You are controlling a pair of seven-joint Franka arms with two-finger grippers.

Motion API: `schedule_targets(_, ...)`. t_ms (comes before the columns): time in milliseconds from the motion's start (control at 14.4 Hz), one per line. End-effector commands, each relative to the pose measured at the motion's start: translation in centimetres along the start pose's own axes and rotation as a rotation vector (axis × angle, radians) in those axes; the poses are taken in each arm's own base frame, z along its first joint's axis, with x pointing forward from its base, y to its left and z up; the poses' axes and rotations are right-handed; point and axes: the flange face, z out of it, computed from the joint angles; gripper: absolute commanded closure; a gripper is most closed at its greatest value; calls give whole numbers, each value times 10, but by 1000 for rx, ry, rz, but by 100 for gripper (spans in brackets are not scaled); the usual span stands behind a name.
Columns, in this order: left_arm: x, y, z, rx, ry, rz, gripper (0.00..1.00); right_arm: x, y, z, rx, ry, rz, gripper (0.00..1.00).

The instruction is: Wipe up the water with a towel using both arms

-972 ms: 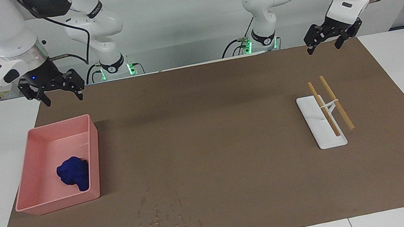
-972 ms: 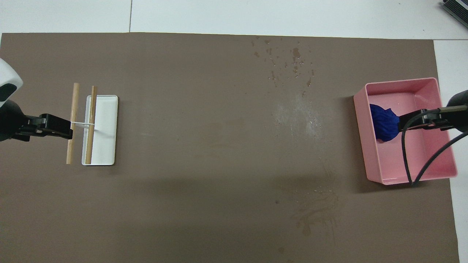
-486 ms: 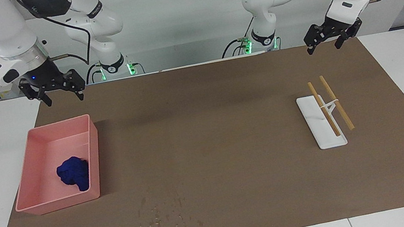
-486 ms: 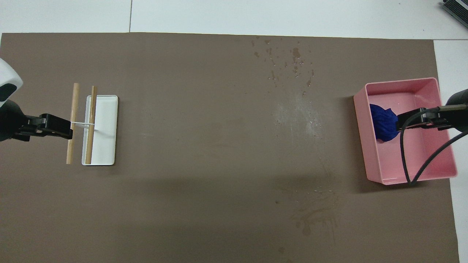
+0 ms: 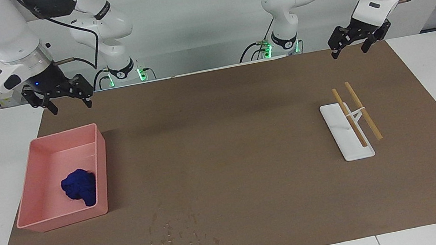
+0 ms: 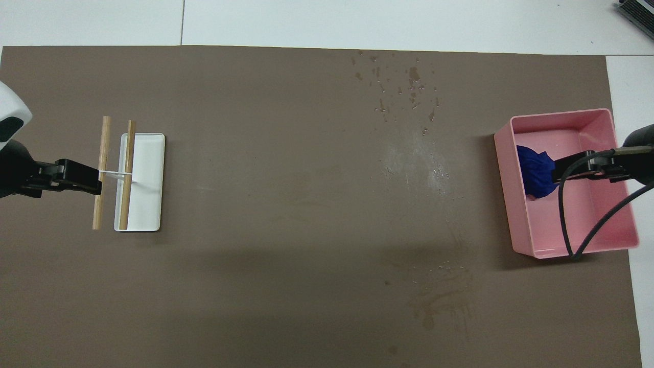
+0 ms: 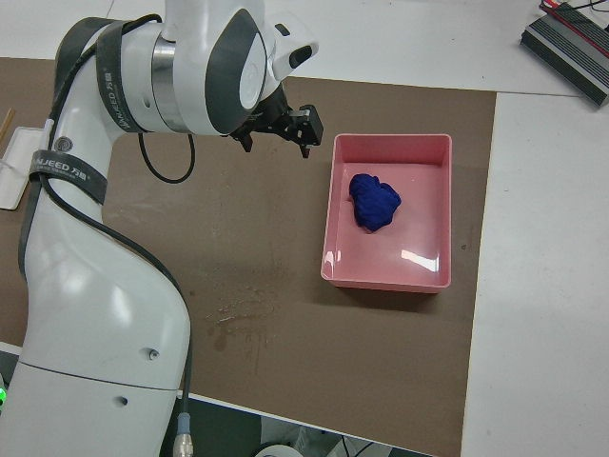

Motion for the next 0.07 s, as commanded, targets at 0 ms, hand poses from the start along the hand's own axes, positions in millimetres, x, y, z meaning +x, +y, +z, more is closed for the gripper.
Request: schedule_targets(0, -7, 0, -3, -5, -5, 4, 0, 2, 2, -1, 18, 15, 18, 0)
